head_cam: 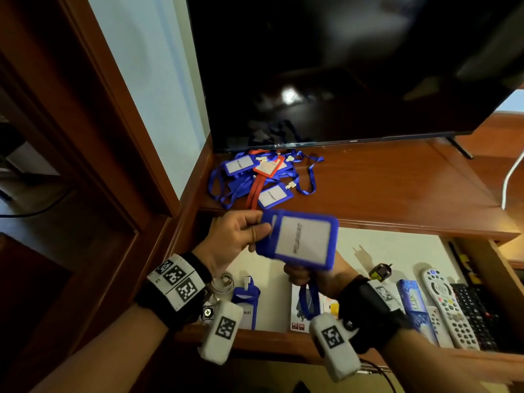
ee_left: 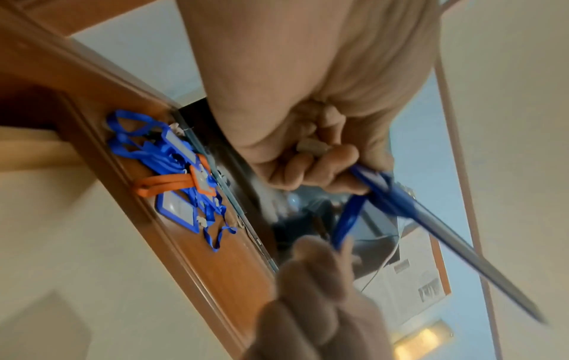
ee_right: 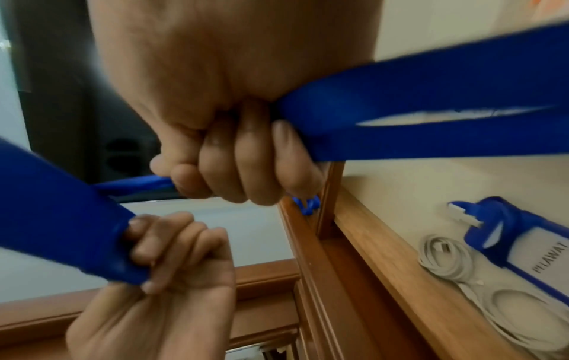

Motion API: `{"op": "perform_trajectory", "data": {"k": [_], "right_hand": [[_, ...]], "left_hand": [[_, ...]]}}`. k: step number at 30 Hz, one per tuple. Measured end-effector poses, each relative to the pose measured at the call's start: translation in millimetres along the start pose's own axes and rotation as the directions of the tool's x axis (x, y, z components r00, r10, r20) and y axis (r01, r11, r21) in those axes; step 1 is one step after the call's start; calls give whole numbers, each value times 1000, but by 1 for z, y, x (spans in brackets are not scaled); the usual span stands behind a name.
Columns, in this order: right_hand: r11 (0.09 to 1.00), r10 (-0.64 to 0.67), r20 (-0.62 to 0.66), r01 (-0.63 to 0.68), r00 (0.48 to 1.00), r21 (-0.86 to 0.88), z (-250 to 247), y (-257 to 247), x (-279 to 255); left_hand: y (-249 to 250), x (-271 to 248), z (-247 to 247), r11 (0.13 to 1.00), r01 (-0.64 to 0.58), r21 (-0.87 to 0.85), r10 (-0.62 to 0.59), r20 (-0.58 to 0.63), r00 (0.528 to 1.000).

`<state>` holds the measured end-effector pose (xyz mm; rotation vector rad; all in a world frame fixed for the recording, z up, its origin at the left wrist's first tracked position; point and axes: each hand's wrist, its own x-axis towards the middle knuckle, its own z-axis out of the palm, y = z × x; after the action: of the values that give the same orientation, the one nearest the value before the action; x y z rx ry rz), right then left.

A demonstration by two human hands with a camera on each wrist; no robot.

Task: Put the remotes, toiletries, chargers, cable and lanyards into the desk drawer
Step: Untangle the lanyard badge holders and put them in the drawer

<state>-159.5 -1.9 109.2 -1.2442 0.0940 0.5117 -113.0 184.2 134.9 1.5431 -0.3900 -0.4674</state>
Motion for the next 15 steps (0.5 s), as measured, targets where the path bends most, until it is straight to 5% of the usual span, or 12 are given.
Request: {"op": "perform_trajectory", "data": {"k": [3, 9, 11, 15], "right_hand": [[999, -6, -3, 7, 1000, 36, 8, 8, 10], [970, -33, -16, 28, 999, -241, 20, 2, 11], [913, -45, -10, 36, 999, -405, 24, -2, 9], [683, -59, 43, 72, 997, -727, 16, -19, 7]], "left_hand": [[1, 8, 1, 998, 0, -66, -17, -257, 966], [-16, 20, -1, 955, 11, 296, 155, -531, 833], [-24, 19, -3, 862, 13, 506, 278, -494, 823], [-40, 13, -11, 645, -82, 760, 332, -183, 925]]}}
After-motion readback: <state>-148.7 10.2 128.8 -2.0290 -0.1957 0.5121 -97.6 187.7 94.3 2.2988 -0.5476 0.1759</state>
